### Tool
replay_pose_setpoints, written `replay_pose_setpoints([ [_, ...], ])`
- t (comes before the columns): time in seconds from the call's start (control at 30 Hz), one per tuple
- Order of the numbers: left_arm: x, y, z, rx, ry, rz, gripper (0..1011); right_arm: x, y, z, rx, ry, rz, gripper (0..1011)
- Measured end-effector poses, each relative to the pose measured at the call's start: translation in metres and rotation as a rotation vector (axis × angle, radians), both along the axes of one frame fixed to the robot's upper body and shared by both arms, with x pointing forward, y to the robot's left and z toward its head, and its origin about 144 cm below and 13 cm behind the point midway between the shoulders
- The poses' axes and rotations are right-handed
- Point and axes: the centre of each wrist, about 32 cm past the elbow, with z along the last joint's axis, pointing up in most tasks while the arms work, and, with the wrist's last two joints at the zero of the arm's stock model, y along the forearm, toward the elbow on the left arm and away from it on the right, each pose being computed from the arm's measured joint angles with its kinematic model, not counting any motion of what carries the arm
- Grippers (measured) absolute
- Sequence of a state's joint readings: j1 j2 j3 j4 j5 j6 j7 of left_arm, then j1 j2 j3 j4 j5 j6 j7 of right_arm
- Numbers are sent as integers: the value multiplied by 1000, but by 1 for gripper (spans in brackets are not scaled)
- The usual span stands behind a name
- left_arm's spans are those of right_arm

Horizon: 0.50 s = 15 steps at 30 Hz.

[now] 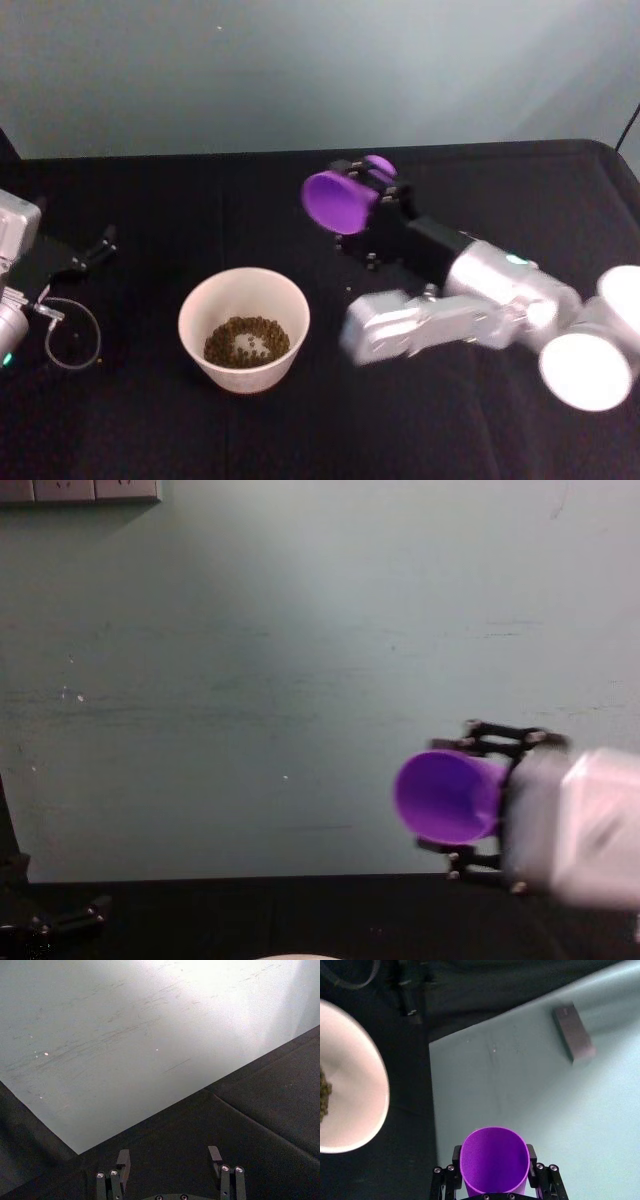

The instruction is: Pick up the cup and pour the mung beans from the cup into the bowl.

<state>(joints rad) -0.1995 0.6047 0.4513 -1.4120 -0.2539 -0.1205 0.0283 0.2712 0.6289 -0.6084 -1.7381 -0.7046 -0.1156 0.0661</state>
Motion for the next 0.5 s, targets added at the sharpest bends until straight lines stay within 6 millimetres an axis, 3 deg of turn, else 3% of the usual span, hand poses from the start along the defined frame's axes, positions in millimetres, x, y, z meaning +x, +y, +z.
replay_pose_setpoints([
  [0.13, 0, 0, 0, 0, 0, 0, 1011, 7, -30, -1, 207, 194, 10, 728],
  [0.33, 0, 0, 0, 0, 0, 0, 1011, 20, -60, -15, 453, 422, 42, 728],
  [0.5, 0, 0, 0, 0, 0, 0, 1011, 26, -70, -30, 591, 556, 56, 728],
])
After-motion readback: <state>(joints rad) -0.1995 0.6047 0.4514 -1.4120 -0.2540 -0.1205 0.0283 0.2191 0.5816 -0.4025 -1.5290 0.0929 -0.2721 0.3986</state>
